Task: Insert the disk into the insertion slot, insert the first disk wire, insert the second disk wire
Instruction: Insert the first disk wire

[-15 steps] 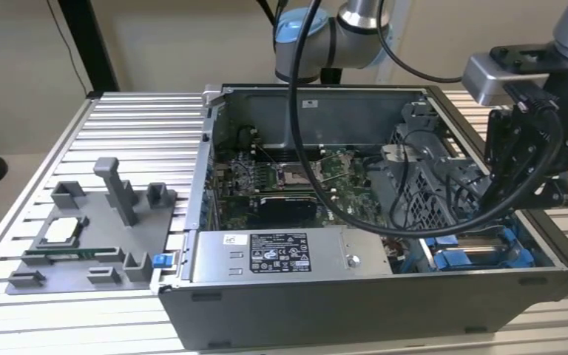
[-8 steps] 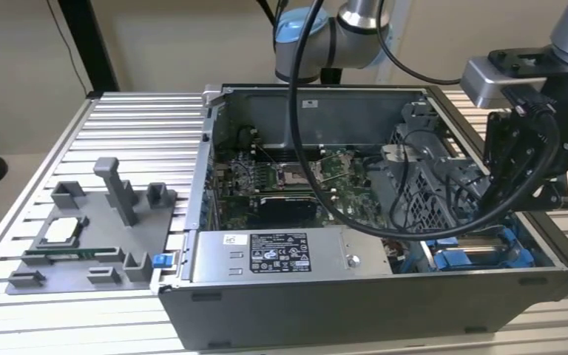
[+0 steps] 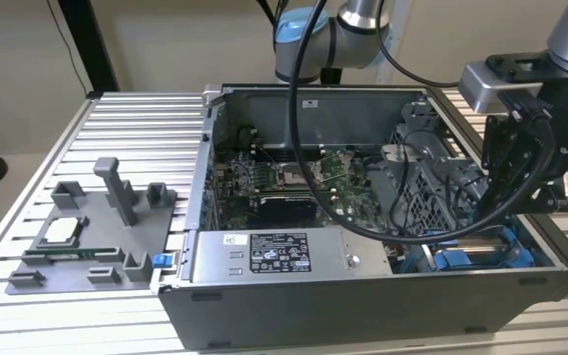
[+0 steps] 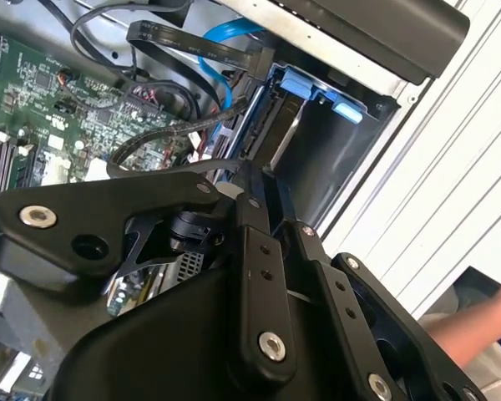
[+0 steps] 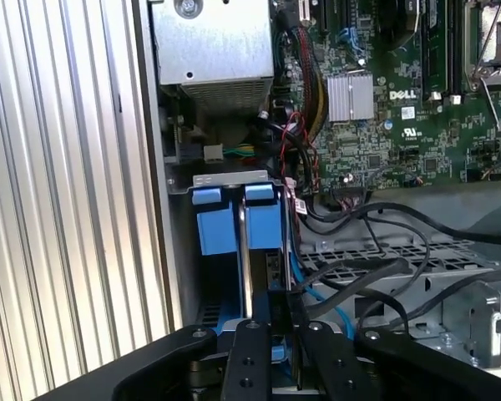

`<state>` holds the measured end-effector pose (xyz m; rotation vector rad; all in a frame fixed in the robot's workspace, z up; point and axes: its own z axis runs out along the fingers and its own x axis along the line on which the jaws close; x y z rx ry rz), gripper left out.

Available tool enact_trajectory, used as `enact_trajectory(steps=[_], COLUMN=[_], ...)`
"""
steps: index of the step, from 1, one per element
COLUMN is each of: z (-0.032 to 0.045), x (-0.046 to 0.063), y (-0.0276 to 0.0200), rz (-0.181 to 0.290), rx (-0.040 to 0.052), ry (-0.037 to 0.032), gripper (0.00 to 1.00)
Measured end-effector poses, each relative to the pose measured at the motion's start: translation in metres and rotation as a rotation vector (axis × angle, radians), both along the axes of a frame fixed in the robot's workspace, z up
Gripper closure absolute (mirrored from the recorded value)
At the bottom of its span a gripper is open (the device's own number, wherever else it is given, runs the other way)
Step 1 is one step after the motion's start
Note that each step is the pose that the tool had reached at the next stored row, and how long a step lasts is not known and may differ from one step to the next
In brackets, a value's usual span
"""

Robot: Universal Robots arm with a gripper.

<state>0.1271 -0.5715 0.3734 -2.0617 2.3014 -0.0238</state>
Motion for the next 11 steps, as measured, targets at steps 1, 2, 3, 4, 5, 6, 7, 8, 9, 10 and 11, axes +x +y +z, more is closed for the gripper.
enact_trajectory(steps=[1, 2, 3, 4, 5, 6, 7, 8, 9, 10, 11], z=[-0.0006, -0.0012, -0.0018, -0.0024, -0.0031, -0.0039, -0.0049, -0.0061, -0.0075, -0.0088, -0.0098], x=[0.0, 0.0, 0.0, 0.0, 0.0, -0.0001, -0.0001, -0.0002, -0.0001, -0.0002, -0.0002], y=[0.0, 0.0, 0.0, 0.0, 0.0, 0.0, 0.0, 0.0, 0.0, 0.0, -0.0001], rz=[0.0, 0.0, 0.0, 0.0, 0.0, -0.001, -0.002, -0.002, -0.002, -0.002, -0.002], rx=[0.0002, 0.0004, 0.0007, 0.0009, 0.0011, 0.0011, 0.0015, 0.002, 0.0031, 0.0039, 0.0068], ry=[0.0, 0.0, 0.0, 0.0, 0.0, 0.0, 0.0002, 0.0002, 0.0002, 0.0002, 0.0001], gripper=[1.0, 1.0, 1.0, 1.0, 1.0, 1.0, 1.0, 1.0, 1.0, 1.0, 1.0])
